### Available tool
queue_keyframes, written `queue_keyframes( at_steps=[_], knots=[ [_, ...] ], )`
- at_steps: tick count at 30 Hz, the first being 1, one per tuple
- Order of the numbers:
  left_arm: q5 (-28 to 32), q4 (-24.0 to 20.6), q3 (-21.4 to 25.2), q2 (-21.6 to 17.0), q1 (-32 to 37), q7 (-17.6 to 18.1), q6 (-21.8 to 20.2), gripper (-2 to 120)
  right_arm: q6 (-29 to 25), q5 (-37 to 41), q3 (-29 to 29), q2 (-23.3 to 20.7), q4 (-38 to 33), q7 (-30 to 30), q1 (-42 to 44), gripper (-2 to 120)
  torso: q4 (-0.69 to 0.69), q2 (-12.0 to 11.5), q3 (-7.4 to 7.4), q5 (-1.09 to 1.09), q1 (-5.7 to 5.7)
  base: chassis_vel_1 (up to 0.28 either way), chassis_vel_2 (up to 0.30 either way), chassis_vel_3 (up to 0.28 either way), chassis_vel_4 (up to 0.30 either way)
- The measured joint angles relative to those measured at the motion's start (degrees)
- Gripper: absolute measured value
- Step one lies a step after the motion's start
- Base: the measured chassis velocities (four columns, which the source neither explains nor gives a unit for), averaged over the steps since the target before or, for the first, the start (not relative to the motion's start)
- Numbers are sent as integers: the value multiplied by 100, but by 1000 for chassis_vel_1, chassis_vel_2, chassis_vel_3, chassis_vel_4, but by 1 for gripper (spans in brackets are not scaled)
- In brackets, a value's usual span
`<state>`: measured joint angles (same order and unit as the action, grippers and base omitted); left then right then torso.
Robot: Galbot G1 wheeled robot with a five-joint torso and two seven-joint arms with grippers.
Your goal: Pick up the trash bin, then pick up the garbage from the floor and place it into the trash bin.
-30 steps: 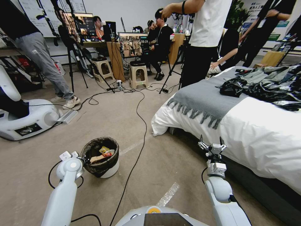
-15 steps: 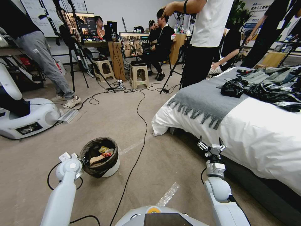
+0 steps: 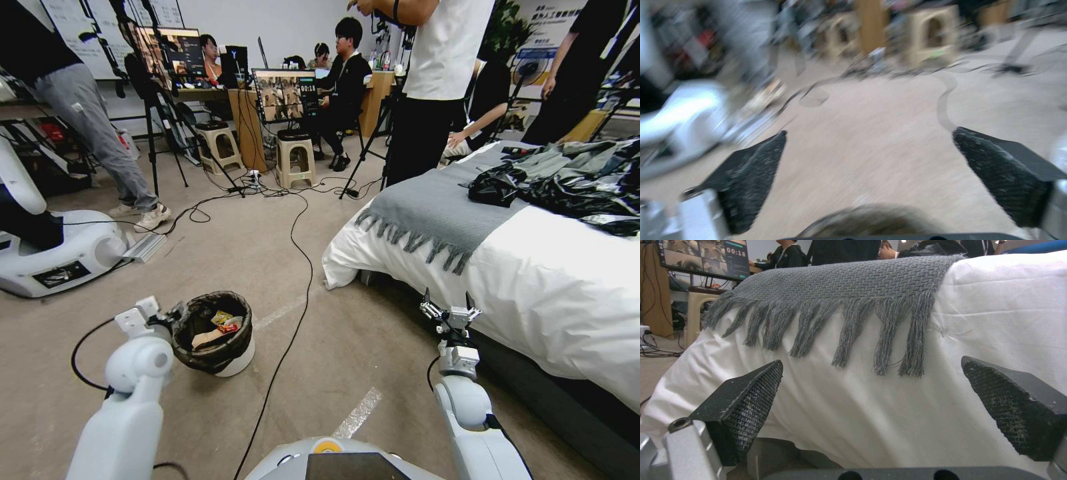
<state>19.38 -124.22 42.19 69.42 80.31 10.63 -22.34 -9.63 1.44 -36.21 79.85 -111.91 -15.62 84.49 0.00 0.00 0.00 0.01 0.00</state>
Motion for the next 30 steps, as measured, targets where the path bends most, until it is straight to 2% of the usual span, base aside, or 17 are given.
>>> queue_keyframes(
  at_steps=[2,3,6,7,10,12,14,16,17,19,30],
  knots=[
    [-626,-3,-259,114,177,-488,575,100,-90,-20,10,34,-21,1,62,100,-1,0,0,0,0,0,0,0,0],
    [-626,-3,-259,114,177,-488,575,100,-90,-20,10,34,-21,1,62,100,-1,0,0,0,0,0,0,0,0],
    [-1155,-34,-481,311,423,-735,1077,100,-212,-73,11,64,-43,16,117,100,0,0,0,-1,0,0,0,0,0],
    [-1155,-34,-481,311,423,-735,1077,100,-212,-73,11,64,-43,16,117,100,0,0,0,-1,0,0,0,0,0],
    [-1686,92,-615,573,716,-718,1475,100,-372,-149,29,157,-53,28,217,100,0,0,0,-2,0,0,0,0,0],
    [-1716,121,-629,615,774,-686,1540,100,-390,-172,39,174,-53,29,240,100,0,0,0,-1,0,0,0,0,0],
    [-1838,223,-633,749,935,-576,1904,100,-446,-245,52,221,-53,31,293,100,0,0,0,-1,0,0,0,0,0],
    [-1863,234,-631,763,957,-565,1960,100,-451,-252,54,224,-54,32,298,100,-1,0,0,-2,0,0,0,0,0],
    [-1922,263,-619,802,1040,-510,2154,100,-470,-277,61,236,-59,32,314,100,0,0,0,-1,0,0,0,0,0],
    [-1932,276,-607,817,1085,-468,2271,100,-479,-292,70,240,-69,33,323,100,0,0,0,-1,0,0,0,0,0],
    [-1972,364,-553,823,1010,-372,2438,100,-460,-309,87,210,-120,69,278,100,0,0,0,-1,0,0,0,0,0]
  ],
)
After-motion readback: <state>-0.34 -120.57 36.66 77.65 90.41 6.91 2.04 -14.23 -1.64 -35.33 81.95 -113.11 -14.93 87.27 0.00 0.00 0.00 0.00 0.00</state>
